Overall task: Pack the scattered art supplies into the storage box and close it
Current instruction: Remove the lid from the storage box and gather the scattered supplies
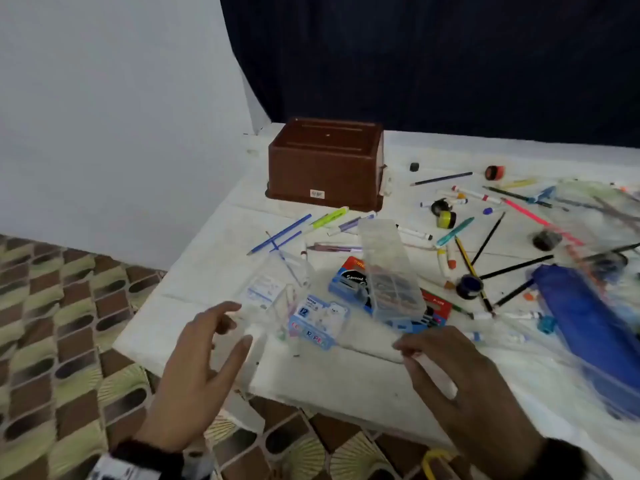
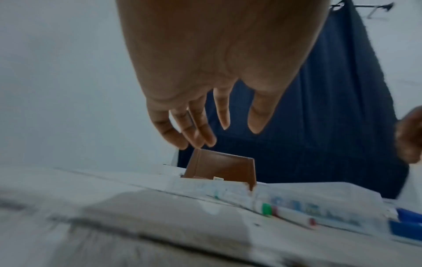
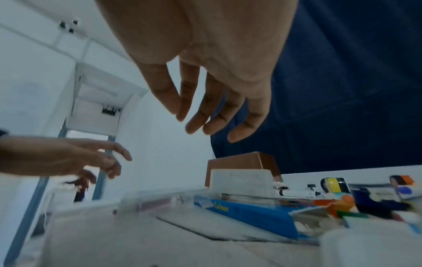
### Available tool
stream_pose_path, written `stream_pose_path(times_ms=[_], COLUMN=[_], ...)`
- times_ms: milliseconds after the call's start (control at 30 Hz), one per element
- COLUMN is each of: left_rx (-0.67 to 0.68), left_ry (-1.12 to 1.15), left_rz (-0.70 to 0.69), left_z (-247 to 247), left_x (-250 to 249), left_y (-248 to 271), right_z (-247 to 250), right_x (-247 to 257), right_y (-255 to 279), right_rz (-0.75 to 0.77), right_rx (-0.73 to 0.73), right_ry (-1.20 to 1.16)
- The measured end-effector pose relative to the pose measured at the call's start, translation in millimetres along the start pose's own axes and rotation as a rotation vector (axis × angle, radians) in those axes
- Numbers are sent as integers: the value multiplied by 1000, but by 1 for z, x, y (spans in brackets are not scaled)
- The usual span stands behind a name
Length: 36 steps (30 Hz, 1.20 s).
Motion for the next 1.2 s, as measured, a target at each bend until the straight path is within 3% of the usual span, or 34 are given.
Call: stream_pose_path(times_ms=[100, 233, 333, 467, 833, 1200], left_rx=[157, 424, 594, 696, 955, 957], left_ry=[-363, -759, -833, -888, -821, -587], left_rz=[-146, -336, -429, -503, -624, -409], left_z=[-11, -39, -47, -54, -128, -178], left_x=[16, 41, 56, 51, 14, -40], left_y=[-47, -102, -136, -175, -223, -237], right_z=[-33, -78, -105, -127, -113, -55], right_x=[-7, -20, -27, -22, -52, -124], right_y=[-30, -55, -58, -65, -72, -73], right_rz=[-69, -183, -282, -358, -609, -739], right_rx=[108, 396, 584, 658, 567, 551], right_ry=[206, 442, 486, 552, 587, 623])
Point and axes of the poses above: each hand's wrist, its own y-axis away from the middle knuckle, its own z-axis out of the back of the hand, x = y × z, the point moved 8 cm from there along -y, towards the middle knuckle, and after that the axes turned 11 degrees about z, right-handed, at the moved point
